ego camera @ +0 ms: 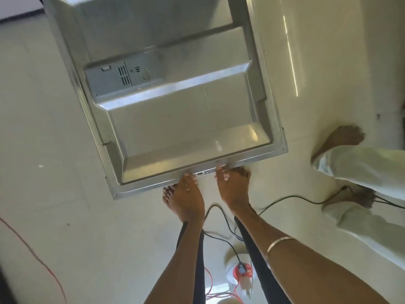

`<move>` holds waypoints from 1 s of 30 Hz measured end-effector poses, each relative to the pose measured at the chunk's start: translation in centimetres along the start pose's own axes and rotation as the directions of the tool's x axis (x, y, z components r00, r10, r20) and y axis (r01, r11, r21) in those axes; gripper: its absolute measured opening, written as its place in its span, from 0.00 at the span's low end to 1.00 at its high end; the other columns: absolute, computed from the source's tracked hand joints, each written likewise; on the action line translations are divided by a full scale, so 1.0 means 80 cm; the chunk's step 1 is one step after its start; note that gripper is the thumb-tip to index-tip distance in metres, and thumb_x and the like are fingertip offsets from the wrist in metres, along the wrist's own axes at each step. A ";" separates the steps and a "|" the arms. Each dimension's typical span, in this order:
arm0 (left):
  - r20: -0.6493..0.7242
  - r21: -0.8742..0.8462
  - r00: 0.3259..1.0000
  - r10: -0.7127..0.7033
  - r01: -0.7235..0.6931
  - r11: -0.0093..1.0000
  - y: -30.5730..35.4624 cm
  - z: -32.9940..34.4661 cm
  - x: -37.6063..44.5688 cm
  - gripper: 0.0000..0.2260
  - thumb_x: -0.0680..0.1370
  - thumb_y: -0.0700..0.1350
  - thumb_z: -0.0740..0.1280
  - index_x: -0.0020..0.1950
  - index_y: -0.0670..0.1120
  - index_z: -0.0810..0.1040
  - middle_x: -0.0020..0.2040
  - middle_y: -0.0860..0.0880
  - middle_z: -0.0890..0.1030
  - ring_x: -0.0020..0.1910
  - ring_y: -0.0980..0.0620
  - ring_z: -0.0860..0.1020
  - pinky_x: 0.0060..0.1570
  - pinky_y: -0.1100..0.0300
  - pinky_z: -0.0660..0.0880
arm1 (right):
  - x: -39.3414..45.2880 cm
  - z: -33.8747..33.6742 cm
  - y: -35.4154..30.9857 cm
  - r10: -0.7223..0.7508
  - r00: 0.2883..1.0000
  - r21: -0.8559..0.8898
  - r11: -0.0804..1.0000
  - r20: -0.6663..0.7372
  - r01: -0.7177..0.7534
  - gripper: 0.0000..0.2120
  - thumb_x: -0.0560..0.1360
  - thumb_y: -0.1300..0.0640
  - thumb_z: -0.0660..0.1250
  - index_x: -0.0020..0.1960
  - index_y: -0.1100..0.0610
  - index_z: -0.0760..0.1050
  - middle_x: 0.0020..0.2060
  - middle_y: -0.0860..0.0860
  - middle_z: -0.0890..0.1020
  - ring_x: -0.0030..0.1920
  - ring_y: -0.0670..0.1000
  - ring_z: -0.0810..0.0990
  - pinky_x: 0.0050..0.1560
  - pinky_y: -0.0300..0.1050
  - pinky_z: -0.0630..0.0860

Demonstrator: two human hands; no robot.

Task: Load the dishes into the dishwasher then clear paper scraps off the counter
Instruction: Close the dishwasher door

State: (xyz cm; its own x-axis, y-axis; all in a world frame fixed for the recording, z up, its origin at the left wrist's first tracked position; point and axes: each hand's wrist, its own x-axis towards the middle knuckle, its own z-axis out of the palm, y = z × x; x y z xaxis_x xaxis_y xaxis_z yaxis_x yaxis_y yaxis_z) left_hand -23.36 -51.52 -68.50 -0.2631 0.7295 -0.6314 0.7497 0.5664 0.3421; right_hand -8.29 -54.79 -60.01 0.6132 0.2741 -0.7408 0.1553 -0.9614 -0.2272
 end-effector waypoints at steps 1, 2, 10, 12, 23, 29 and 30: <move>0.043 -0.037 0.992 -0.115 0.116 0.993 -0.018 0.015 0.018 0.36 0.75 0.76 0.47 0.57 0.51 0.82 0.55 0.51 0.84 0.55 0.53 0.81 0.62 0.54 0.74 | 0.014 0.014 0.020 0.072 0.996 0.097 0.992 0.050 -0.077 0.30 0.79 0.32 0.48 0.47 0.49 0.83 0.45 0.42 0.82 0.52 0.40 0.74 0.67 0.31 0.53; 0.111 -0.097 0.967 -0.229 0.240 0.966 -0.038 0.030 0.035 0.40 0.70 0.80 0.47 0.60 0.53 0.80 0.59 0.54 0.82 0.58 0.56 0.79 0.65 0.55 0.72 | 0.021 0.021 0.030 0.145 0.983 0.163 0.973 0.113 -0.162 0.34 0.77 0.27 0.46 0.52 0.48 0.82 0.51 0.44 0.82 0.58 0.42 0.73 0.71 0.37 0.53; 0.578 -0.581 0.779 -0.243 0.602 0.548 0.058 -0.022 -0.012 0.35 0.64 0.72 0.71 0.67 0.58 0.75 0.63 0.52 0.81 0.65 0.47 0.77 0.65 0.51 0.72 | -0.013 -0.018 -0.044 0.106 0.905 0.865 0.264 0.413 -0.426 0.30 0.80 0.37 0.55 0.77 0.51 0.62 0.73 0.55 0.69 0.69 0.60 0.73 0.64 0.64 0.74; 0.651 -0.673 0.742 -0.159 0.662 0.331 0.085 -0.042 -0.025 0.35 0.62 0.58 0.79 0.67 0.49 0.77 0.61 0.45 0.82 0.62 0.43 0.79 0.64 0.48 0.73 | -0.010 -0.013 -0.035 0.093 0.897 0.887 0.140 0.431 -0.441 0.33 0.74 0.37 0.65 0.75 0.50 0.65 0.70 0.55 0.72 0.68 0.60 0.73 0.64 0.65 0.73; 0.514 -0.773 0.816 -0.265 0.574 0.269 0.113 -0.075 -0.065 0.37 0.62 0.57 0.82 0.67 0.49 0.75 0.62 0.44 0.81 0.58 0.43 0.82 0.52 0.46 0.80 | -0.029 -0.033 -0.034 0.152 0.902 0.896 0.136 0.403 -0.423 0.27 0.70 0.42 0.75 0.66 0.42 0.71 0.63 0.51 0.76 0.60 0.54 0.78 0.51 0.53 0.80; 0.228 -0.753 0.932 -0.282 0.353 0.556 0.157 -0.109 -0.129 0.43 0.62 0.77 0.68 0.72 0.58 0.68 0.69 0.46 0.75 0.63 0.45 0.78 0.61 0.45 0.76 | -0.085 -0.073 -0.076 0.244 0.948 0.872 0.394 0.204 -0.289 0.36 0.65 0.26 0.69 0.66 0.45 0.70 0.57 0.46 0.77 0.58 0.50 0.80 0.55 0.51 0.80; 0.235 -0.775 0.918 -0.318 0.375 0.508 0.171 -0.122 -0.141 0.44 0.63 0.76 0.67 0.72 0.53 0.69 0.66 0.46 0.77 0.60 0.45 0.80 0.59 0.47 0.78 | -0.098 -0.080 -0.089 0.267 0.949 0.893 0.368 0.165 -0.259 0.33 0.67 0.28 0.69 0.65 0.45 0.70 0.58 0.45 0.77 0.58 0.51 0.79 0.57 0.52 0.79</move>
State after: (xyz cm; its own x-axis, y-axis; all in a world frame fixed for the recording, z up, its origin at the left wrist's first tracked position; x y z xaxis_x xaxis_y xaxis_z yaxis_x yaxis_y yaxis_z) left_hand -16.08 -48.28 -49.91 -0.3371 0.3997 -0.8524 -0.1881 0.8586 0.4769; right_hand -9.27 -50.27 -48.54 0.4956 0.0077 -0.8685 -0.7933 -0.4031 -0.4563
